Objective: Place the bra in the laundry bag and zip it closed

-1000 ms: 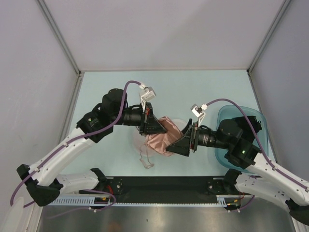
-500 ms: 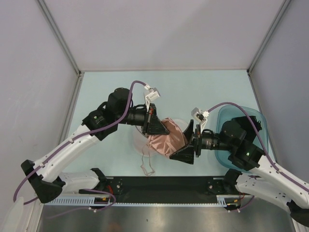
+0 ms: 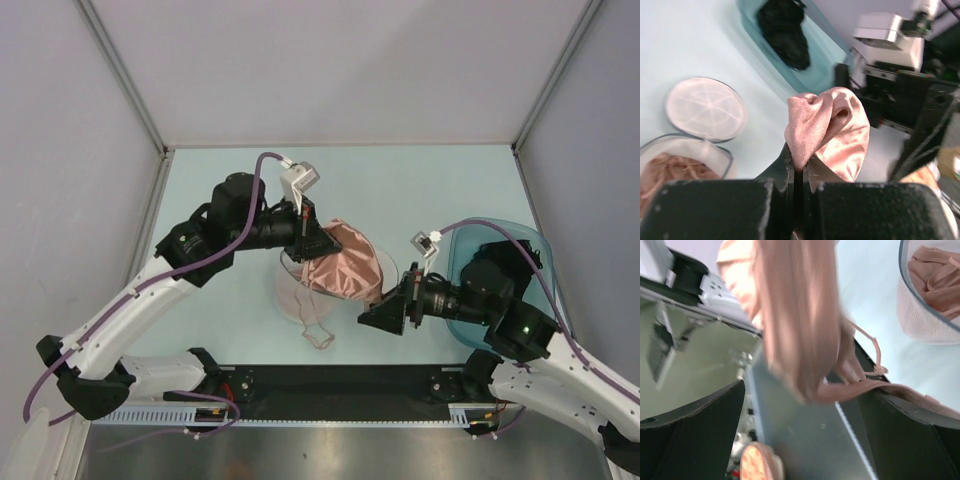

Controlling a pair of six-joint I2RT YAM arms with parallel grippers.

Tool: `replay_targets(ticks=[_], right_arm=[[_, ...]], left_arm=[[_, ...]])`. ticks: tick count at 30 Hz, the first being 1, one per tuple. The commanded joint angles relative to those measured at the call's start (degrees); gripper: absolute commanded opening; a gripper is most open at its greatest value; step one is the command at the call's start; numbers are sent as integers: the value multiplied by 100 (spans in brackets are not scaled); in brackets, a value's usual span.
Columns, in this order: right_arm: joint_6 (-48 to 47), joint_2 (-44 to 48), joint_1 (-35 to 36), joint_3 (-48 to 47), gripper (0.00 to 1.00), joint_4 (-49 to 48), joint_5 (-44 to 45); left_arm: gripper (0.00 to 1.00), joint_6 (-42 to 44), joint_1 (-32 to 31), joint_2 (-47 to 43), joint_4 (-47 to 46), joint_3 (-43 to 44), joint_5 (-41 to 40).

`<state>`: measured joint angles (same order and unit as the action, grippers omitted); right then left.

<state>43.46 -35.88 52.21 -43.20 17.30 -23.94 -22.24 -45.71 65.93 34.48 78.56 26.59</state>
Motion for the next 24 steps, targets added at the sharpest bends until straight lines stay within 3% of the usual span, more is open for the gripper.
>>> replay_targets(ticks=[1,8,12,14,18,20,24], right_arm=[[1336,643,44,198,100,89,530],[2307,802,123,110,100,115,1074],[2325,889,298,215,100,-226,1646],[2324,942,421,452,100,-752,2156],[2596,951,728,1322,100,-2884,3104],[2492,645,922,1499,100,-3328,3641],[1755,135,2070,1498,100,-4388,4931]], left_arm=[[0,202,19,-37,191,291,-1232],[0,18,-43,-230,-248,133,-2218],[0,-341,-43,-318,-652,27,-2079],[0,-684,-34,-283,-740,-16,-2087],[0,-1326,-34,-317,-1100,-157,-2079],[0,-1668,-34,-405,-1355,-298,-2044],[0,-2134,-34,-449,-1549,-377,-1948]])
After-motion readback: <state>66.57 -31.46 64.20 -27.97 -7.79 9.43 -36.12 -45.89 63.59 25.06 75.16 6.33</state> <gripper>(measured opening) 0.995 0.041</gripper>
